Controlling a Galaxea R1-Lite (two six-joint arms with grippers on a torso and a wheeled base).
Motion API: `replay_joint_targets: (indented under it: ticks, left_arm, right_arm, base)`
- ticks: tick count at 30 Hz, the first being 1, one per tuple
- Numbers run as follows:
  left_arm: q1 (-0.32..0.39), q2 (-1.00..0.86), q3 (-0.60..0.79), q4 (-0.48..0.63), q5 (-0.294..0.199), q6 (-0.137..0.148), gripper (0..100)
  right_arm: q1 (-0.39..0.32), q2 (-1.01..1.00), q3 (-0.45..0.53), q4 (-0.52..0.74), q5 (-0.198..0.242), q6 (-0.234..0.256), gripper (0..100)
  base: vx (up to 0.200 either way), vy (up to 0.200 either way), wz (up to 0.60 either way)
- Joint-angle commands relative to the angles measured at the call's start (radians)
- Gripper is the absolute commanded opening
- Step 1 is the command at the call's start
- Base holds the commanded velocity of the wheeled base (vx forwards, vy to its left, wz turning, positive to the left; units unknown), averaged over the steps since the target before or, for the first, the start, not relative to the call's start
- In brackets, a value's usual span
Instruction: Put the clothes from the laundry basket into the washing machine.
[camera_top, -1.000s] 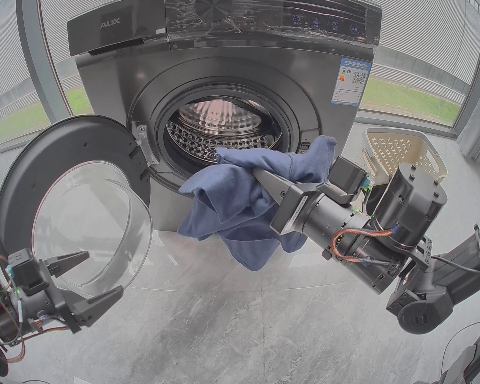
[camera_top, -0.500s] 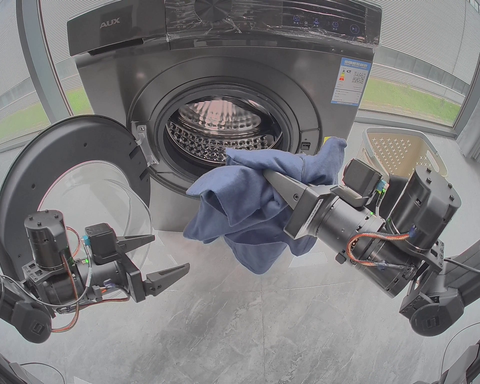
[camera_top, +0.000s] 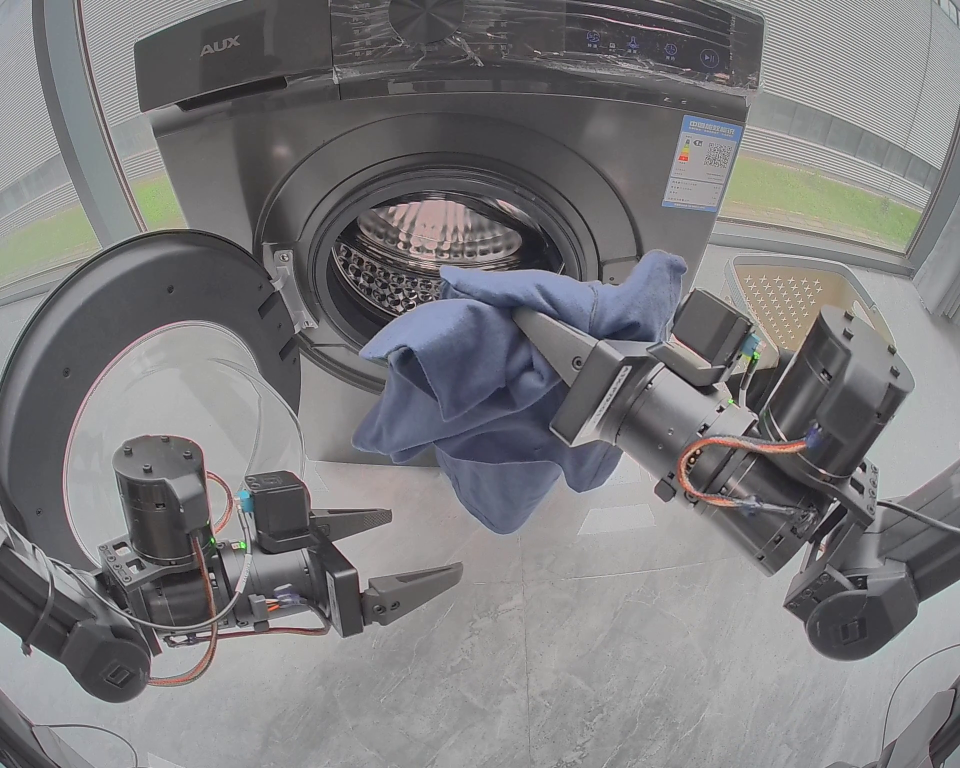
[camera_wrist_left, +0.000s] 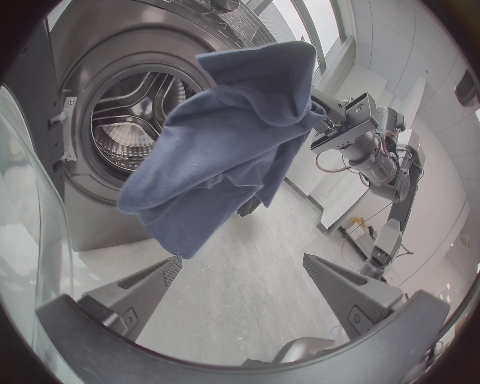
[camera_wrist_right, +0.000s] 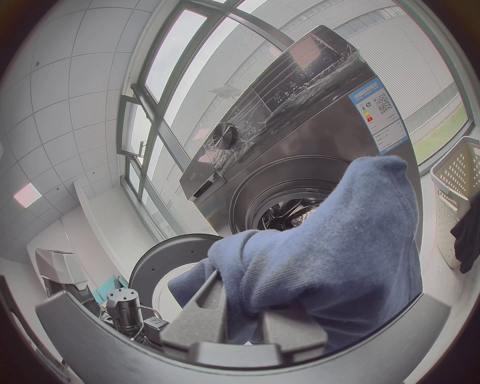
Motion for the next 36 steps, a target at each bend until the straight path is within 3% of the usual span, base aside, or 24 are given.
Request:
replay_joint_targets:
  ticks: [1,2,3,5,11,17,36]
  left_arm:
    - [-0.041,0.034,-0.027,-0.026,0.000,-0.042,100]
    - [-0.042,0.035,-0.029,-0.029,0.000,-0.045,100]
    - [-0.056,0.049,-0.035,-0.060,0.000,-0.077,100]
    - [-0.065,0.094,-0.048,-0.133,0.003,-0.116,100]
    - [-0.085,0.233,-0.068,-0.323,0.054,-0.136,100]
    - [-0.123,0.330,-0.108,-0.443,0.101,-0.203,100]
    - [-0.139,0.411,-0.233,-0.549,0.131,-0.225,100]
  right_arm:
    - [0.001,0.032,-0.022,-0.001,0.000,0.000,0]
    - [0.001,0.033,-0.024,-0.001,0.000,0.000,0]
    - [0.001,0.038,-0.024,-0.003,0.000,0.000,0]
    - [-0.001,0.042,-0.022,-0.004,0.000,0.000,0]
    - [0.001,0.047,-0.036,-0.003,-0.001,0.000,0]
    - [0.002,0.061,-0.044,-0.004,-0.006,0.000,0]
    - [0.016,0.084,-0.042,-0.007,-0.011,0.002,0]
  base:
    - [0.000,0.000,0.00]
    - [0.000,0.000,0.00]
    - [0.000,0.000,0.00]
    - [0.000,0.000,0.00]
    - [0.000,0.000,0.00]
    - [0.000,0.000,0.00]
    - [0.000,0.000,0.00]
